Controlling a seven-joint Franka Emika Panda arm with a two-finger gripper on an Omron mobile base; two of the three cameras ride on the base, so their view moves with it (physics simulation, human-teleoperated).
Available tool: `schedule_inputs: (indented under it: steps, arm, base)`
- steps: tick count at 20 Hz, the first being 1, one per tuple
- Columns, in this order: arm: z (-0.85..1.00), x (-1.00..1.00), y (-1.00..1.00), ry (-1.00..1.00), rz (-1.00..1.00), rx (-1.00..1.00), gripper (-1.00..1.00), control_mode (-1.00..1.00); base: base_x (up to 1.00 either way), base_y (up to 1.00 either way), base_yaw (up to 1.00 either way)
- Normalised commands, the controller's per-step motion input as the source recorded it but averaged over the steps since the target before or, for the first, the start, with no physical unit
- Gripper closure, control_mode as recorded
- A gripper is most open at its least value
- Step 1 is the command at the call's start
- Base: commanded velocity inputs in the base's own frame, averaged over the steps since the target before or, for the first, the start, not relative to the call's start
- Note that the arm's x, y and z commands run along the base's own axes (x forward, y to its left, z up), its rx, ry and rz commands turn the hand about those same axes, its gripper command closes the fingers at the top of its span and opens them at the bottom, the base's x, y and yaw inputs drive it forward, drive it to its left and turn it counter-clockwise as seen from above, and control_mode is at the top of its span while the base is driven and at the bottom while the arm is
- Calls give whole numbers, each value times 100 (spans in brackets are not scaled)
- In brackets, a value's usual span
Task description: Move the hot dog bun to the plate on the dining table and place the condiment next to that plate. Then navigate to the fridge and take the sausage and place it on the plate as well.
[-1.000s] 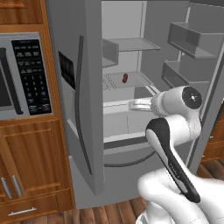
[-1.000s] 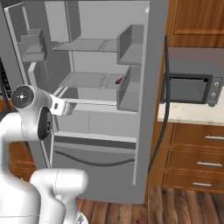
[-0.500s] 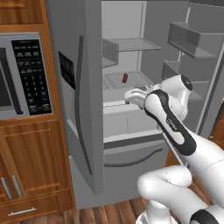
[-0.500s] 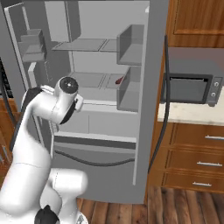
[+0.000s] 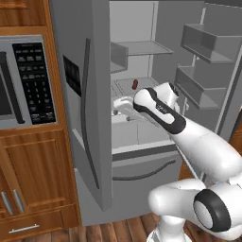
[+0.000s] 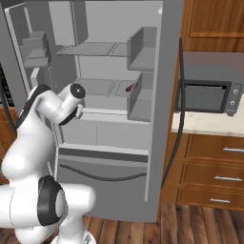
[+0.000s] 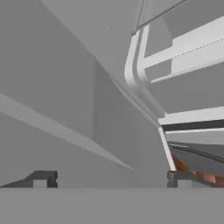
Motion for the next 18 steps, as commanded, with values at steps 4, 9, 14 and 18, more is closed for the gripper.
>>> schedule_inputs:
  steps: [4, 9, 14, 18]
  arm:
    - [-14, 30, 78, 6, 12, 4, -100, -100]
    - [-1, 2, 79, 6, 13, 4, -100, -100]
    - [0, -35, 96, 4, 17, 1, -100, -100]
    - [0, -34, 97, 0, 13, 0, -100, -100]
  base:
    - [0, 0, 0]
    - [0, 0, 0]
    - [0, 0, 0]
    - [0, 0, 0]
